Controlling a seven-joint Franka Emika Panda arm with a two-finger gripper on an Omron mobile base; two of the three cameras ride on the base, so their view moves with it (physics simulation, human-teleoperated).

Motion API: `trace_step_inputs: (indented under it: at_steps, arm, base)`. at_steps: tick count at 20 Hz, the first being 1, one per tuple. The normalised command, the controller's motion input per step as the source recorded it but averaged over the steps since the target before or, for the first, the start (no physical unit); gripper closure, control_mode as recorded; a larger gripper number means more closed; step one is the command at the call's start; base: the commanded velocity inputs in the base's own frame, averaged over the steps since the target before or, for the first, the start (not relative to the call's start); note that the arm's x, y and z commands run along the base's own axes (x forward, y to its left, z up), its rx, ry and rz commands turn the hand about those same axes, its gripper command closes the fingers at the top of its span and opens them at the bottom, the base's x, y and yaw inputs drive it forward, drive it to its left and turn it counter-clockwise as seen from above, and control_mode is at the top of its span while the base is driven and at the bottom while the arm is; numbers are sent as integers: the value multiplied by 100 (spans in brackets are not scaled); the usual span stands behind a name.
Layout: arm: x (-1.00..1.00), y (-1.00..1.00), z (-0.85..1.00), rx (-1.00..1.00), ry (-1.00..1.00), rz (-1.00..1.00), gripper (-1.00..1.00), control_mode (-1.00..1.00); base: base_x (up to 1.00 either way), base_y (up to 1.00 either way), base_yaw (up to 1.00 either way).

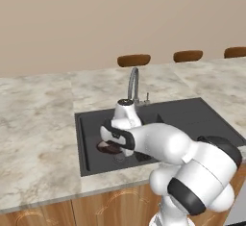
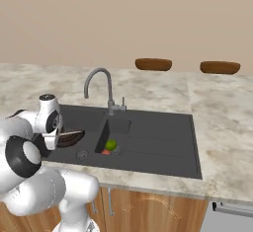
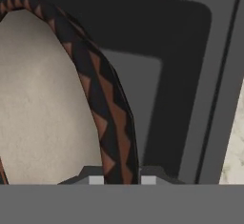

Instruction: Dump the peach and lime from the bowl so the bowl can be washed. Place the bowl in the sink after clearing the leftovers.

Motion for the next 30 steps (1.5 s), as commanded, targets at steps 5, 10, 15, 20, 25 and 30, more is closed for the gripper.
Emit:
trace_step_inputs:
  at_steps: [5, 10, 15, 20, 25, 30]
  arm:
    - [22, 20, -56, -2, 0, 0, 100, -100]
    - [25, 0, -61, 0, 0, 0, 100, -100]
    - [17, 0, -68, 0, 1, -4, 100, -100]
    - [30, 2, -8, 0, 0, -8, -100, -100]
    - [-20, 2, 57, 0, -2, -17, -100, -100]
    - [-82, -9, 100, 0, -22, -20, -100, -100]
  base:
    - [0, 0, 0]
    - [0, 0, 0]
    - [0, 0, 0]
    - [0, 0, 0]
    - [0, 0, 0]
    - [0, 0, 0]
